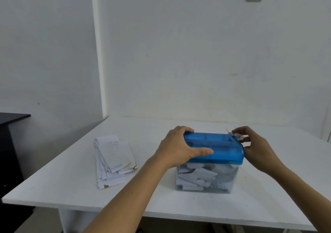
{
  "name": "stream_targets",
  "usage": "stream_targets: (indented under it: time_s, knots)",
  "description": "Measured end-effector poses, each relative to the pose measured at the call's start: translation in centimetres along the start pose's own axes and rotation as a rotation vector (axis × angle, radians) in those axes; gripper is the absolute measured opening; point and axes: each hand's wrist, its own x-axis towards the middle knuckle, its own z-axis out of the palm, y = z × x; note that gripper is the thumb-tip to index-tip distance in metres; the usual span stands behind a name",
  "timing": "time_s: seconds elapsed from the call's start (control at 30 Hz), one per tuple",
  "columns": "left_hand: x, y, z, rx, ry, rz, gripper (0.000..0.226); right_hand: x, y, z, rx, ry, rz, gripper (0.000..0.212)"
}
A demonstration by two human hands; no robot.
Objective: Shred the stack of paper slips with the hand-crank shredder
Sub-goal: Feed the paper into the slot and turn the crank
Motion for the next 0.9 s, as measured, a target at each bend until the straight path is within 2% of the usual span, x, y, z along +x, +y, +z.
stream_targets:
  time_s: [0.13,0.27,0.43,0.57,0.63,0.77,0.9]
  knots:
    - [0.0,0.0,0.5,0.028,0.055,-0.007,0.101,-1.8,0.8,1.1,-0.14,-0.158,0.002,0.03]
    - [-0.1,0.3,0.6,0.071,0.088,0.001,0.094,-4.6,0.6,-0.2,-0.194,-0.308,-0.005,0.014]
    - [-0.3,0.6,0.4,0.067,0.061,-0.017,0.093,-5.5,-1.9,-5.7,-0.272,-0.392,-0.054,0.008]
    - [-0.1,0.2,0.1,0.04,0.026,-0.035,0.102,-4.0,-3.1,-7.7,-0.275,-0.464,-0.082,0.013]
    - [0.0,0.3,0.0,0.052,0.006,-0.033,0.102,-3.6,-3.1,-8.0,-0.243,-0.474,-0.098,0.007]
    - [0.1,0.5,-0.3,0.055,-0.014,-0.021,0.099,-3.3,-3.1,-8.1,-0.116,-0.46,-0.172,0.009]
    - [0.1,0.6,-0.6,0.048,-0.072,-0.003,0.101,-1.9,-3.6,-8.2,0.124,-0.308,-0.201,0.028]
